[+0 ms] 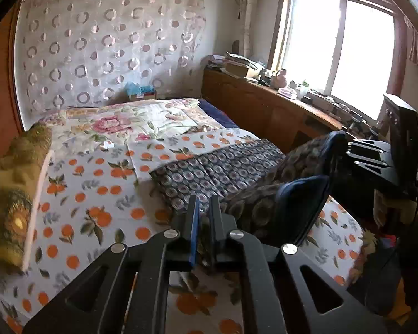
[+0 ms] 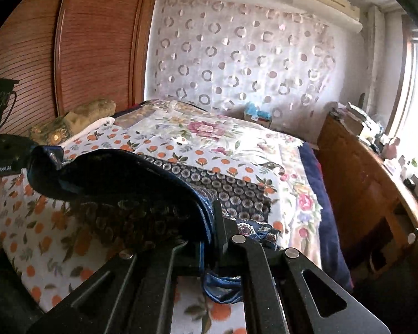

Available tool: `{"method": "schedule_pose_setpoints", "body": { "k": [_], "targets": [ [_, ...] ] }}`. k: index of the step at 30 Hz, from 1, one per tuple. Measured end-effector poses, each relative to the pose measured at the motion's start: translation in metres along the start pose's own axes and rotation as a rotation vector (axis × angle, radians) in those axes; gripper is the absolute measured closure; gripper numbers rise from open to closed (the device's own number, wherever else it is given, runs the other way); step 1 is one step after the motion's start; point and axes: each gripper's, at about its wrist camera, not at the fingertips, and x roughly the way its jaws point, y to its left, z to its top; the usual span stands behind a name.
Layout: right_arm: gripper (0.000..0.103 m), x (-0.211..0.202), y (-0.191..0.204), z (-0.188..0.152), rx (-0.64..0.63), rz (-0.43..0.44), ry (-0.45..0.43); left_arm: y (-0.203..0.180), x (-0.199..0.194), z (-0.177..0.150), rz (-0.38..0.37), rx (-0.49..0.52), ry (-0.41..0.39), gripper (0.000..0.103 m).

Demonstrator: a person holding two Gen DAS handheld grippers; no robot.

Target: Fold small clothes

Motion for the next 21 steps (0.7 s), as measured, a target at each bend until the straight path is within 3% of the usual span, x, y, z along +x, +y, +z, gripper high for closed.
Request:
{"method": "schedule_pose_setpoints", "body": {
  "k": [1, 3, 6, 10, 12, 21],
  "targets": [
    [0.099, 0.009, -0.001, 0.002, -0.006, 0.005, 0.003, 0.004, 0.002, 0.003, 0.010, 0.005, -0.003, 0.090],
    [0.099, 0.023, -0.007, 0.007, -0.012, 0.007, 0.012, 0.010, 0.006, 0.008, 0.022, 0.018, -0.010, 0.073],
    [0.099, 0.050, -0.015, 0.013, 0.000, 0.019, 0.030, 0.024, 0.015, 0.017, 0.056, 0.030, -0.021, 0.060],
    [0.099, 0.085, -0.026, 0.014, 0.026, 0.041, 0.079, 0.043, 0.029, 0.025, 0.074, 0.019, 0.002, 0.052],
    [0.099, 0.102, -0.031, 0.019, 0.021, 0.040, 0.102, 0.052, 0.038, 0.027, 0.081, 0.018, 0.015, 0.043],
    [0.099, 0.138, -0.040, 0.039, 0.021, 0.027, 0.157, 0.070, 0.078, 0.032, 0.060, 0.010, 0.084, 0.039]
  ]
}}
